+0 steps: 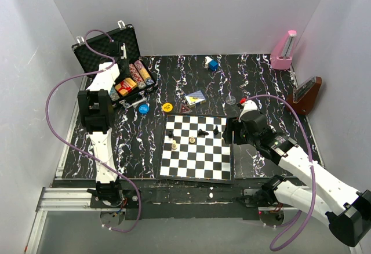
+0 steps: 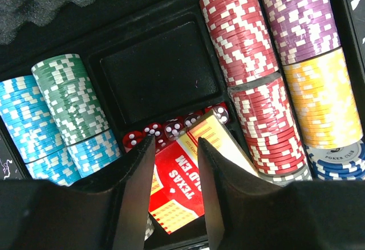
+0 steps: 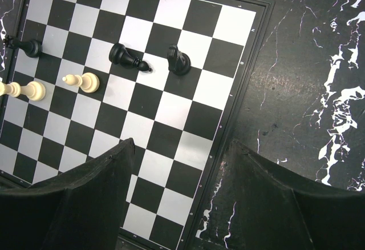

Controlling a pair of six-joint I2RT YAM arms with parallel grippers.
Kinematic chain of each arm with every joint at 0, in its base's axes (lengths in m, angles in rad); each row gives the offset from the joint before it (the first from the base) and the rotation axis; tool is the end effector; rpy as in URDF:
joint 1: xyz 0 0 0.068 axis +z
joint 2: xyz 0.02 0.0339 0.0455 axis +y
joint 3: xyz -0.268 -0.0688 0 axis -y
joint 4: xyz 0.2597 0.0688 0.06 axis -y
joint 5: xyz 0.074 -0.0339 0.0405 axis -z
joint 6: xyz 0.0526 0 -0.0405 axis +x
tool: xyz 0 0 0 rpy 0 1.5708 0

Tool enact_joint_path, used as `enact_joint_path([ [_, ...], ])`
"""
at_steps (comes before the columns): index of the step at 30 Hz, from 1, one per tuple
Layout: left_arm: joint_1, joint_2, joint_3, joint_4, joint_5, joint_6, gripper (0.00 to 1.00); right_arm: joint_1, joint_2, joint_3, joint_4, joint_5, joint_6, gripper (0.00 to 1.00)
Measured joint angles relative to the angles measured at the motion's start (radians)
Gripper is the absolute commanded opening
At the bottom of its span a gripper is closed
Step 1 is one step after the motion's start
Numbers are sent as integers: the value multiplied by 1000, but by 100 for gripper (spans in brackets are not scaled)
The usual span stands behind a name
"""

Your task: Pack up texas hold em set

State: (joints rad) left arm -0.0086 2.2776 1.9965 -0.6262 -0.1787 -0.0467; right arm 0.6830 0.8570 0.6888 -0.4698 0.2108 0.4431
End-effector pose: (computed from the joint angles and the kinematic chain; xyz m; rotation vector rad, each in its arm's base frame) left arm 0.5377 0.0047 0.2038 -0.1231 2.4652 0.1974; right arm 0.1709 0.1249 0.2570 -0.1481 2.2161 0.3976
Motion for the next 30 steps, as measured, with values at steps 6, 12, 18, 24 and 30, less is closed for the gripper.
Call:
enact_joint_path([
  [6, 0, 0, 0, 25, -6, -14, 31, 0, 0, 0, 0, 0, 0, 73],
  [12, 0, 3, 0, 59, -6, -17, 29, 0, 0, 0, 0, 0, 1, 73],
  [18, 0, 43, 22, 69, -13, -16, 29, 0, 0, 0, -1, 0, 3, 73],
  [24, 2, 76, 35, 74, -16, -2, 29, 0, 0, 0, -1, 0, 3, 73],
  [30, 5, 76, 37, 67, -4, 3, 30, 0, 0, -1, -1, 0, 3, 73],
])
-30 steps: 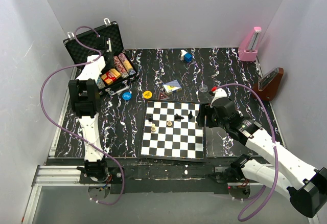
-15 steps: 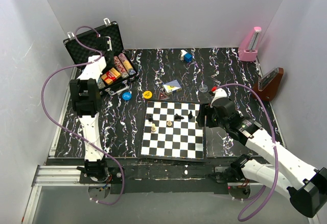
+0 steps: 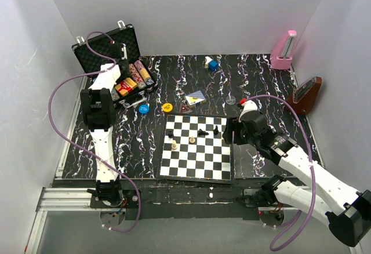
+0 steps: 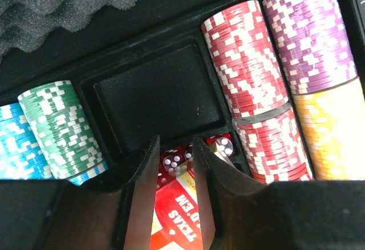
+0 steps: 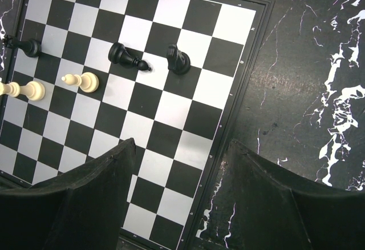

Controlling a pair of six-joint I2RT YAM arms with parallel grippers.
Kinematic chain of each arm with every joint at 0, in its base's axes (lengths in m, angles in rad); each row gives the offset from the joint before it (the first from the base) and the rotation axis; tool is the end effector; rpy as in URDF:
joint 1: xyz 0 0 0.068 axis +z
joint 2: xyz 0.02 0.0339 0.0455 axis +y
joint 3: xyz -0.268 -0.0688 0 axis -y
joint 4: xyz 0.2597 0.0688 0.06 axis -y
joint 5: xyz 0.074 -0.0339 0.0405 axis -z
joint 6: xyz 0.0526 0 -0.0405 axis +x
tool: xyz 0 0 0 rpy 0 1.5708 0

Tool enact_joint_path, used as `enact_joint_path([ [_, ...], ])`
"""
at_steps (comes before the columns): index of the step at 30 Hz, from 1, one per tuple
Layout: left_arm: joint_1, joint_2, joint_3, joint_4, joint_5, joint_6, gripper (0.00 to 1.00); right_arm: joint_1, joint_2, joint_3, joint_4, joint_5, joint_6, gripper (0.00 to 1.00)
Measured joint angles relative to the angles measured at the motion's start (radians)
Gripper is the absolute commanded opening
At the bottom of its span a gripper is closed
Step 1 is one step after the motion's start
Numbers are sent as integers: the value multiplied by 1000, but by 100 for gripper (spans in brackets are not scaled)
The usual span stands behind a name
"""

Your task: Pack up texas hold em set

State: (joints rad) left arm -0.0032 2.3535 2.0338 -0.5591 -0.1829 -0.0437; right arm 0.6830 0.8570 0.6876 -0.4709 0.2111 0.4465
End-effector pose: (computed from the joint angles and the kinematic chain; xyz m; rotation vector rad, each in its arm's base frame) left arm 0.5546 0.0078 0.1821 -0.1300 2.4366 0.2030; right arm 0.1708 0.1248 0.2565 -0.1447 2.2186 0.3978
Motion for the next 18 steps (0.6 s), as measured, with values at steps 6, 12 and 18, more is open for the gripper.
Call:
enact_joint_path([
  [6, 2, 0, 9, -1, 64, 43, 30, 0, 0, -15, -1, 0, 0, 73],
  [12, 8, 0, 9, 8, 124, 105, 30, 0, -2, -16, -2, 0, 0, 73],
  [18, 16, 0, 7, 19, 187, 142, 29, 0, -21, -16, -2, 3, 2, 73],
])
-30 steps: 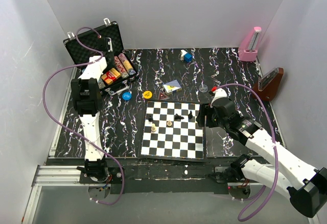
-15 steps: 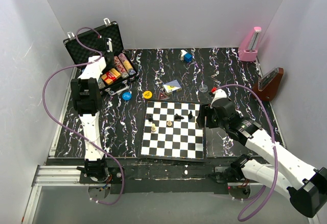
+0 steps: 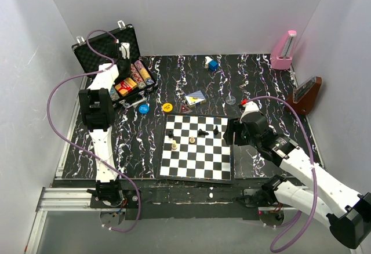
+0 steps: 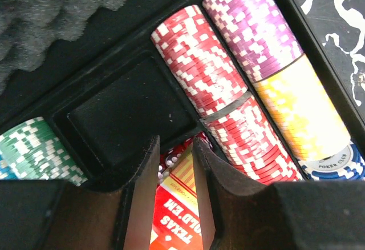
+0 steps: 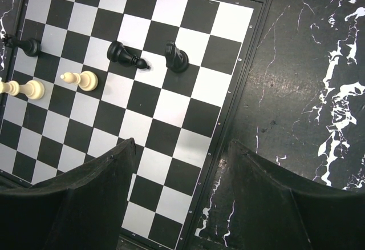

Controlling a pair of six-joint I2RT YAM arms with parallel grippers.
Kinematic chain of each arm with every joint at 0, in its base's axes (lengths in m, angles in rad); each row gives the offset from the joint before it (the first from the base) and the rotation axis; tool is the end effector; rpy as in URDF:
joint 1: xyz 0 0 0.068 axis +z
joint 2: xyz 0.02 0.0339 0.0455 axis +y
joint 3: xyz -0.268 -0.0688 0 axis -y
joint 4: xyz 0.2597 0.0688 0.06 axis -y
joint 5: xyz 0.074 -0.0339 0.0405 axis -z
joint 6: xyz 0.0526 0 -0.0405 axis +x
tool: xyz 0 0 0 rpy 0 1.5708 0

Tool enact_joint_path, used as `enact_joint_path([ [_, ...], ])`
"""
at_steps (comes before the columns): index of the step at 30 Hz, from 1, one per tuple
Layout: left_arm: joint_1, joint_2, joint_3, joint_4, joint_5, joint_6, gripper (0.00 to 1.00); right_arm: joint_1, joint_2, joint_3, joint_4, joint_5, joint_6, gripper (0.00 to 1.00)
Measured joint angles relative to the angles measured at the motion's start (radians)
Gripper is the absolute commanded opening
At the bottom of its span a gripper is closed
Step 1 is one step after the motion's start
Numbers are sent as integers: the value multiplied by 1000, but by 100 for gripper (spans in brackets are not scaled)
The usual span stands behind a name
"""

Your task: Pack up texas hold em set

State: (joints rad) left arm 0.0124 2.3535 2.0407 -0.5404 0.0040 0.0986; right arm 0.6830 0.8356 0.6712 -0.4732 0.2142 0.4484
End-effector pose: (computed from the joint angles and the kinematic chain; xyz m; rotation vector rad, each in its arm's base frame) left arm 0.5578 0.0067 0.1853 0.1063 2.4222 0.0456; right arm 0.1676 0.1220 0.2543 -0.1402 2.2156 0.3973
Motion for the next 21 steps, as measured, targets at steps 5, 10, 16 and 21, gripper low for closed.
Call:
enact_joint_path([
  [5, -9, 0, -27, 0, 64, 18, 29, 0, -18, -2, 0, 2, 7, 73],
  [10, -10, -10, -53, 25, 69, 34, 29, 0, -36, -15, -11, 5, 19, 73],
  [16, -10, -41, -107, 56, 85, 39, 45, 0, -68, -16, -28, 6, 27, 73],
  [21, -14, -59, -135, 58, 85, 53, 51, 0, -93, -21, -35, 12, 39, 73],
])
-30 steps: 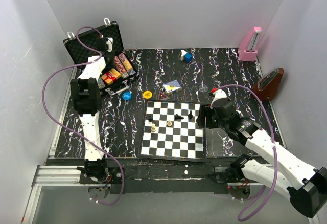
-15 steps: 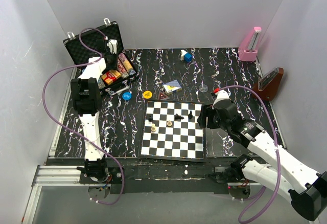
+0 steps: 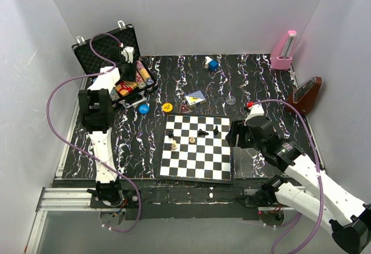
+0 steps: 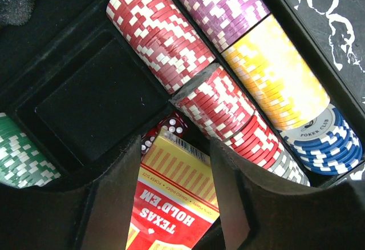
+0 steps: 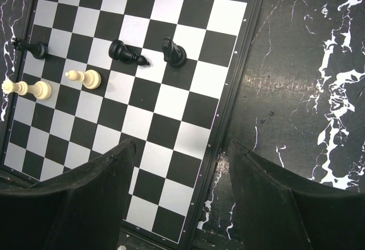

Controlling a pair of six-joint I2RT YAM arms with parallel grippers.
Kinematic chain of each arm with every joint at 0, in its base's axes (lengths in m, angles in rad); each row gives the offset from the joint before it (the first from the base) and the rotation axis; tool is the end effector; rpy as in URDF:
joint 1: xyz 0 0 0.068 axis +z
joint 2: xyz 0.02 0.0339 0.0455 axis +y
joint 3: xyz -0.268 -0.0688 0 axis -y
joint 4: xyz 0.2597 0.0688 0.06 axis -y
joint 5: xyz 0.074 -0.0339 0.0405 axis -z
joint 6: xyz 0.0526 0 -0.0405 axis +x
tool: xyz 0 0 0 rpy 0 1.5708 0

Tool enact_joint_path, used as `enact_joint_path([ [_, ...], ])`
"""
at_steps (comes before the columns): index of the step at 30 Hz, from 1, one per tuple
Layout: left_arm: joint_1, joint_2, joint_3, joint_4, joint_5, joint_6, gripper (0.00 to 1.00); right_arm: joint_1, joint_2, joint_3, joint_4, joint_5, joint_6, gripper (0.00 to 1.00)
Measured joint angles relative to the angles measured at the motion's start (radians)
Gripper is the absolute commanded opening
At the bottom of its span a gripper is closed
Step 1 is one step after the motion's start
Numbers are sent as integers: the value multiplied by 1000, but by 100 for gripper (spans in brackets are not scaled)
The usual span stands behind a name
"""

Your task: Pack up texas hold em set

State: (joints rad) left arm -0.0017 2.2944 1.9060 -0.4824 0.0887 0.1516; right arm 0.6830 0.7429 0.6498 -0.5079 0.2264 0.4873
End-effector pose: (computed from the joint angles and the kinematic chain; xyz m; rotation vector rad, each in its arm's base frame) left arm 0.5419 -0.0056 0.1749 0.2260 2.4269 -0.0412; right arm 0.1549 0.1108 0.2596 -0.0831 2.1844 0.4282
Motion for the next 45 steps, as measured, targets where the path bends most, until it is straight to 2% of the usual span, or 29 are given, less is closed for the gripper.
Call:
enact_joint_path([
  [14, -10, -92, -121, 26, 50, 124, 52, 0, -62, -26, -47, 15, 31, 73],
  [16, -23, -113, -145, 15, 51, 153, 59, 0, -71, -26, -51, 16, 34, 73],
  [20, -30, -137, -155, 0, 65, 179, 63, 0, -88, -26, -58, 22, 38, 73],
  [22, -31, -140, -155, -6, 71, 182, 77, 0, -94, -27, -66, 23, 39, 73],
  [24, -32, -140, -155, -14, 76, 181, 79, 0, -99, -28, -71, 25, 40, 73],
  [26, -35, -140, -157, -26, 76, 173, 89, 0, -106, -35, -73, 29, 41, 73],
  [30, -40, -142, -161, -27, 72, 151, 92, 0, -111, -47, -78, 33, 44, 73],
  [34, -45, -144, -164, -15, 60, 117, 87, 0, -111, -52, -78, 34, 48, 73],
  [41, -49, -146, -166, 13, -52, 21, 57, 0, -108, -52, -78, 34, 53, 73],
  [45, -48, -146, -166, 18, -133, -19, 45, 0, -107, -52, -77, 34, 56, 73],
])
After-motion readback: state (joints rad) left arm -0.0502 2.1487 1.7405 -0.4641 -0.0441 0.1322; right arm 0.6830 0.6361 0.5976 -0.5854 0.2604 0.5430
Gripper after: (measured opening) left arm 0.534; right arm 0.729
